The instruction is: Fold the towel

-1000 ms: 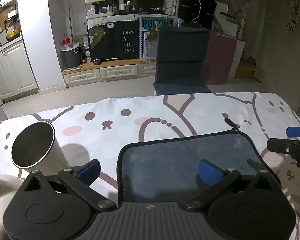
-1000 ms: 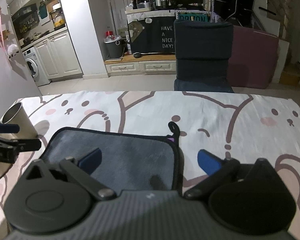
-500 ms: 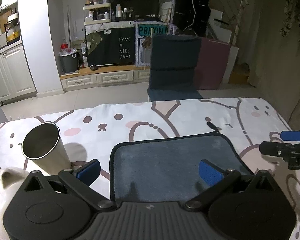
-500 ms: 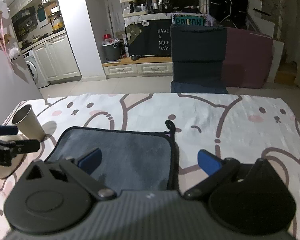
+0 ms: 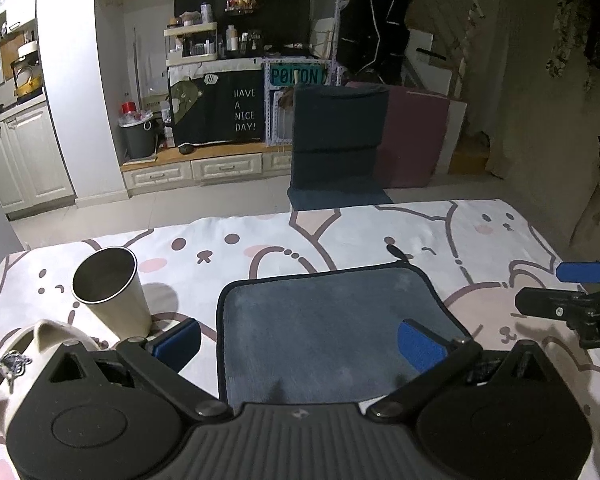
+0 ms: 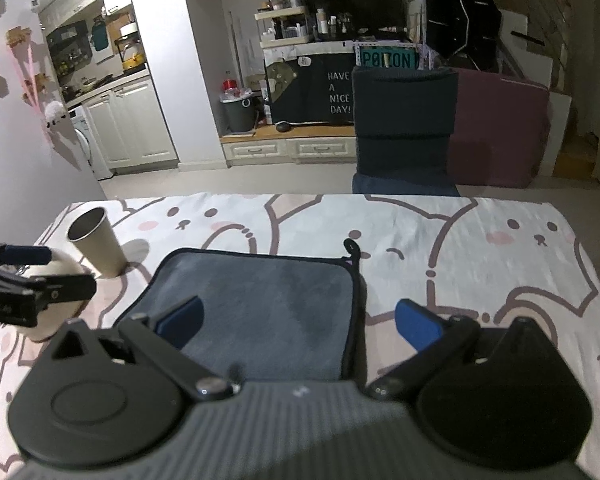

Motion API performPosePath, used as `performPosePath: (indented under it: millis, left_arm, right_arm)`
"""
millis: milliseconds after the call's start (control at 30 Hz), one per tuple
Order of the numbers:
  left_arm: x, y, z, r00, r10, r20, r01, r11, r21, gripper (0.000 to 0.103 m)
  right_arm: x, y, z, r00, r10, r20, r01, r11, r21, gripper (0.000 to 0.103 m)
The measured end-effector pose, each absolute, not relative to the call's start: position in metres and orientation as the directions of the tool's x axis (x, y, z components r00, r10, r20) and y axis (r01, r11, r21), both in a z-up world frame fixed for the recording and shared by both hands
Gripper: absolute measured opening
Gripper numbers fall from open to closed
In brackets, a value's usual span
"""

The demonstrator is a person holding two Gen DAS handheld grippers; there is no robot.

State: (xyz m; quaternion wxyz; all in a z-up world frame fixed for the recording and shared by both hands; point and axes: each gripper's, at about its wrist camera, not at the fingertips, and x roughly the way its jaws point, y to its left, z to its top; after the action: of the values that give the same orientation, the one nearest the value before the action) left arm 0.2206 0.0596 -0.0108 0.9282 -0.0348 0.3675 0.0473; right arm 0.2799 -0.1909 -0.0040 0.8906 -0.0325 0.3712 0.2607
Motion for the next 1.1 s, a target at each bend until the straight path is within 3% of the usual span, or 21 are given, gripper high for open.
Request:
performPosePath:
  millis: [1100]
  left_arm:
    - [0.120, 0.034, 0.043, 0.774, 0.040, -0.631, -0.084, 0.996, -0.040, 0.103]
  right_arm:
    - [0.186, -0.224, 0.040, 0.596, 0.529, -0.604, -0.566, 0.811, 0.151, 0.102]
